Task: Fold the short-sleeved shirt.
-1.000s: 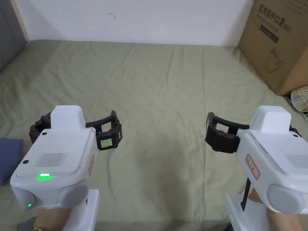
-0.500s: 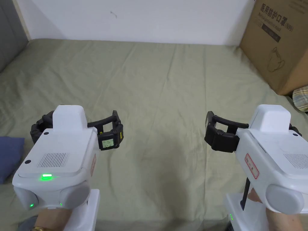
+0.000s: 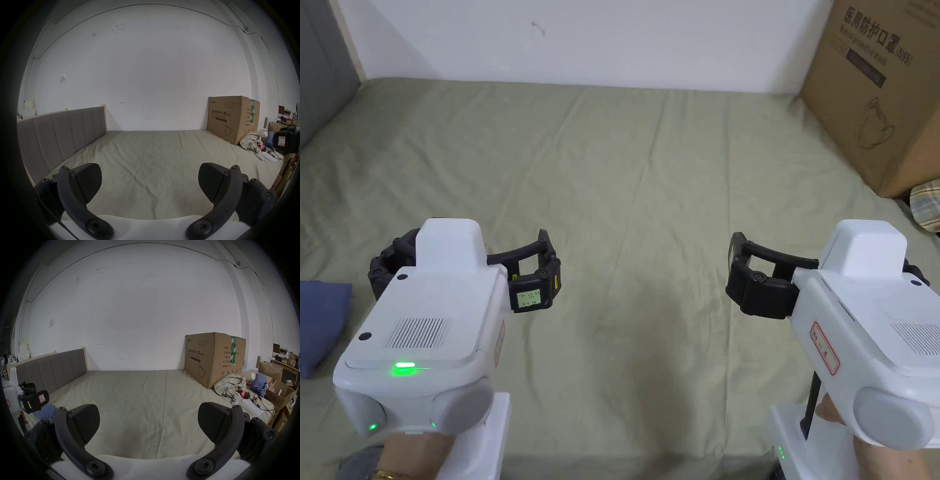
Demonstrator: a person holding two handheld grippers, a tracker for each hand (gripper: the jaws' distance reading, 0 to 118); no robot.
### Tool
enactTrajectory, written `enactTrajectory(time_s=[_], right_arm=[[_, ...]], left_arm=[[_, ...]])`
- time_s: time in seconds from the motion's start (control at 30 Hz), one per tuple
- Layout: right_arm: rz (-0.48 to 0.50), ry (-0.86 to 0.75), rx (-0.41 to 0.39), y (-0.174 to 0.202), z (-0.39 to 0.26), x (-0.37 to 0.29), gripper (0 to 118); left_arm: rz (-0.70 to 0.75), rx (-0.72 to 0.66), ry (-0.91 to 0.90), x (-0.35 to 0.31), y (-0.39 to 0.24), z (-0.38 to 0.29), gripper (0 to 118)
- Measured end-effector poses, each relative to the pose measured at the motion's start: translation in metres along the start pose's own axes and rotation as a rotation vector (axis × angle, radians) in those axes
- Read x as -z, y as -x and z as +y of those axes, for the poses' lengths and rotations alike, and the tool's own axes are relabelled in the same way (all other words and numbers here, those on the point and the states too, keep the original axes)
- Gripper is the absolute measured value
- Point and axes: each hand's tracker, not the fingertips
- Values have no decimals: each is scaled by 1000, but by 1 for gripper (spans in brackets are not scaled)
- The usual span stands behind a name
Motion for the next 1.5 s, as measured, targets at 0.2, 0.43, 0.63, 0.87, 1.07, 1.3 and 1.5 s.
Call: enactTrajectory(time_s=[0.2,0.43,0.63,0.87,1.07,1.3,1.5], right_arm=[[0,-8,-4,0,1,-1,118],[3,-13,-1,0,3,-1,118],[6,-16,-8,1,3,-2,118],[8,-15,-7,2,3,-2,118],[6,-15,-8,1,3,-1,118],[6,-14,-6,1,3,-1,118],[6,-16,-7,0,3,-1,118]], left_arm=[[-3,3,1,0,-2,-1,118],[-2,3,4,-1,-1,-2,118],[-1,12,2,-1,-2,-1,118],[-3,23,-2,-2,-3,-2,118],[-8,21,-2,-2,-4,-1,118],[-10,23,-2,-2,-4,-1,118],[-11,24,-4,-2,-5,-1,118]])
